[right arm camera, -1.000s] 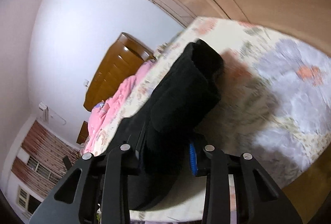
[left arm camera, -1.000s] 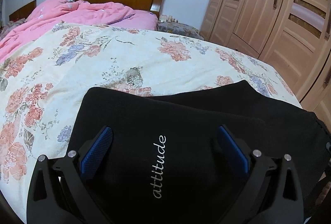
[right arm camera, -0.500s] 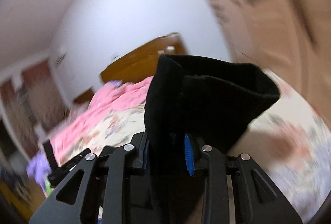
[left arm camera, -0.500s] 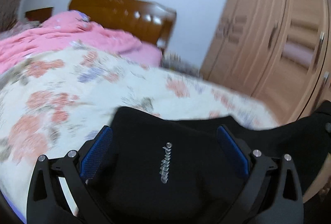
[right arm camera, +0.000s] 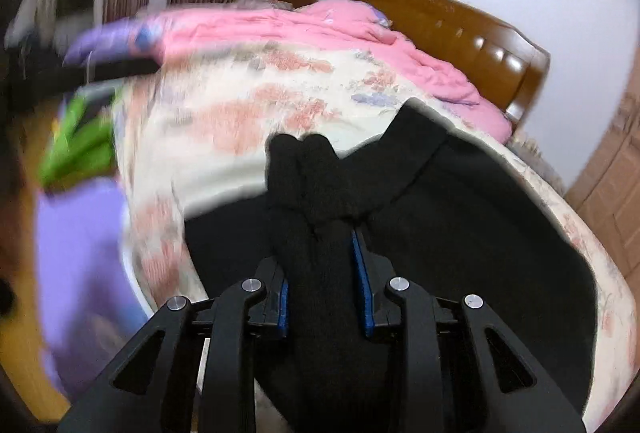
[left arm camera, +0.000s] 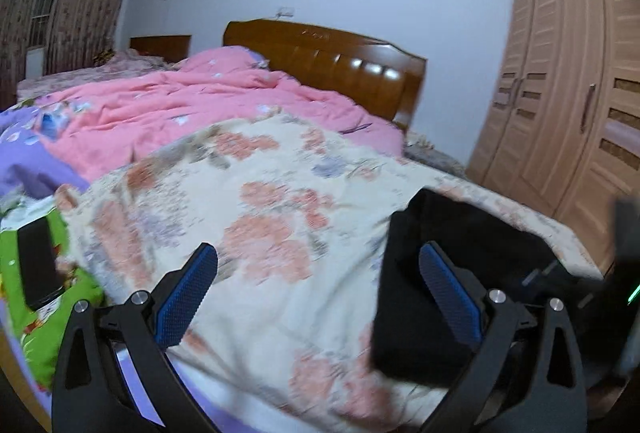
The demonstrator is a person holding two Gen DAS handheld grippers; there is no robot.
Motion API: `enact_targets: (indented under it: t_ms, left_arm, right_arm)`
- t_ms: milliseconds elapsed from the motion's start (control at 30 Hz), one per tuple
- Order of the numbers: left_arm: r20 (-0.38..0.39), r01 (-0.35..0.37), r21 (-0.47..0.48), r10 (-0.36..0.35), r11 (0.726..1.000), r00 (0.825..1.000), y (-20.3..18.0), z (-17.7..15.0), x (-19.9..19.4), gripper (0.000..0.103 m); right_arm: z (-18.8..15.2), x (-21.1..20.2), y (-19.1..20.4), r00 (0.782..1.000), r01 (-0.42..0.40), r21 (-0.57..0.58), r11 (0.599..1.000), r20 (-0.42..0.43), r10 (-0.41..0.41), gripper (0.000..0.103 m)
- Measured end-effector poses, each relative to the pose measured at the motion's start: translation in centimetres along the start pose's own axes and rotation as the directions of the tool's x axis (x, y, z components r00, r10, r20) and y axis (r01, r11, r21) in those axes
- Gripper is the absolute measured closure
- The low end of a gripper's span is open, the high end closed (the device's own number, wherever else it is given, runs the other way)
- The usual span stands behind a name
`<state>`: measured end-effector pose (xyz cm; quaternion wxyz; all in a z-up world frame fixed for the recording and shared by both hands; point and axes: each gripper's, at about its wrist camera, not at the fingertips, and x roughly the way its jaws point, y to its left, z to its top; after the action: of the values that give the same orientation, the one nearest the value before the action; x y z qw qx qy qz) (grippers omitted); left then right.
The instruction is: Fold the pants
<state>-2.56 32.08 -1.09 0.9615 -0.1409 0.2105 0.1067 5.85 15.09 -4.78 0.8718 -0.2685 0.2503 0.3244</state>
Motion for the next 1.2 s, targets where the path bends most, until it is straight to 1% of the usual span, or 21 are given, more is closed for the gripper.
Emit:
enact_targets:
  t_ms: [33, 67, 133, 200, 267, 367, 433, 500, 567, 633, 700, 733, 800, 833, 867, 900, 967, 1033, 1100, 1167, 1200]
  left_arm:
    - [-0.012, -0.006, -0.003, 0.006, 1.000, 1.000, 0.4, -0.3, 0.0, 0.002]
    - [-0.024, -0.012, -0.002, 0.011, 1.000, 1.000, 0.7, -0.6, 0.1, 0.002]
    - [-0.037, -0.014, -0.001, 0.013, 1.000, 0.999, 0.9, -1.1, 0.3, 0.002]
    - [-0.047, 0.001, -0.009, -0.001, 1.000, 0.999, 0.5, -1.4, 0.8, 0.002]
    - [-0.050, 0.029, -0.014, -0.030, 0.999, 0.998, 0.0, -1.6, 1.1, 0.002]
    - [-0.055, 0.045, -0.018, -0.046, 0.999, 0.997, -0.5, -1.9, 1.3, 0.002]
    - [-0.051, 0.040, -0.019, -0.041, 0.999, 0.998, -0.6, -2.0, 1.3, 0.002]
    - [-0.052, 0.030, -0.026, -0.032, 0.999, 0.998, -0.6, -2.0, 1.4, 0.002]
    - [-0.049, 0.010, -0.043, -0.012, 0.999, 0.999, -0.3, -1.9, 1.3, 0.002]
    - [-0.054, 0.009, -0.053, -0.012, 0.999, 0.998, -0.1, -1.7, 1.2, 0.002]
    - [-0.056, 0.027, -0.042, -0.029, 0.999, 0.998, -0.4, -1.3, 1.0, 0.002]
    - [-0.070, 0.070, -0.040, -0.073, 0.997, 0.995, -0.7, -0.9, 1.1, 0.002]
    - [-0.119, 0.173, -0.048, -0.178, 0.984, 0.977, -1.8, 0.4, 1.7, 0.002]
    - [-0.141, 0.213, -0.045, -0.217, 0.976, 0.966, -2.4, 1.0, 2.1, 0.002]
    - [-0.167, 0.263, -0.044, -0.266, 0.964, 0.949, -3.2, 1.7, 2.5, 0.002]
    - [-0.192, 0.289, -0.040, -0.291, 0.957, 0.937, -4.0, 2.4, 3.1, 0.002]
    - [-0.239, 0.312, -0.005, -0.304, 0.950, 0.922, -5.8, 3.3, 4.0, 0.002]
    - [-0.303, 0.385, 0.014, -0.363, 0.923, 0.881, -7.6, 4.0, 5.5, 0.002]
    - [-0.372, 0.400, 0.001, -0.371, 0.917, 0.851, -8.9, 3.8, 7.4, 0.003]
    - [-0.433, 0.400, 0.010, -0.356, 0.917, 0.828, -10.0, 3.0, 9.3, 0.009]
    - [-0.450, 0.410, 0.011, -0.362, 0.912, 0.817, -10.4, 2.6, 9.8, 0.023]
  right_arm:
    - [-0.2, -0.4, 0.6, 1.000, 0.031, -0.047, 0.998, 0.006, -0.030, 0.075]
    - [-0.2, -0.8, 0.5, 0.999, 0.031, -0.047, 0.998, 0.012, -0.031, 0.076]
    - [-0.2, -1.7, -0.7, 0.999, 0.015, -0.004, 1.000, 0.039, -0.014, 0.077]
    - [0.1, -3.3, -1.7, 0.995, 0.021, 0.032, 0.999, 0.097, -0.024, 0.077]
    - [0.6, -5.5, -3.1, 0.983, 0.032, 0.078, 0.996, 0.179, -0.045, 0.077]
    - [1.9, -7.4, -4.4, 0.963, 0.042, 0.145, 0.989, 0.258, -0.079, 0.077]
    - [2.4, -6.5, -3.9, 0.967, 0.045, 0.111, 0.993, 0.246, -0.071, 0.077]
    - [1.9, -4.1, -2.2, 0.982, 0.024, 0.030, 0.999, 0.188, -0.029, 0.077]
    - [0.4, -1.3, -0.3, 0.996, -0.001, -0.062, 0.998, 0.086, 0.006, 0.077]
    - [-1.0, -1.2, 1.2, 0.992, 0.048, -0.137, 0.989, 0.118, -0.032, 0.077]
    - [-0.6, -1.2, 1.2, 0.994, 0.044, -0.153, 0.987, 0.102, -0.029, 0.076]
    - [-0.3, -1.1, 1.0, 0.996, 0.033, -0.169, 0.985, 0.085, -0.019, 0.070]
    - [-0.6, -1.4, 1.7, 0.996, 0.047, -0.199, 0.979, 0.087, -0.030, 0.062]
    - [-0.8, -1.9, 2.0, 0.996, 0.027, -0.209, 0.978, 0.088, -0.008, 0.041]
    - [-1.2, -2.4, 2.3, 0.996, 0.002, -0.210, 0.978, 0.092, 0.018, 0.030]
    - [-2.0, -3.6, 2.4, 0.993, -0.024, -0.209, 0.978, 0.108, 0.047, 0.030]
    - [-2.6, -6.7, 2.0, 0.984, -0.028, -0.191, 0.981, 0.167, 0.061, 0.030]
    - [-3.2, -8.7, 0.8, 0.977, -0.018, -0.155, 0.988, 0.207, 0.050, 0.028]
    - [-4.0, -10.9, -2.0, 0.969, 0.014, -0.060, 0.998, 0.247, 0.001, 0.024]
    - [-5.2, -11.7, -5.4, 0.971, 0.032, 0.051, 0.998, 0.235, -0.043, 0.021]
    - [-5.7, -11.8, -6.6, 0.973, 0.037, 0.090, 0.995, 0.224, -0.057, 0.021]
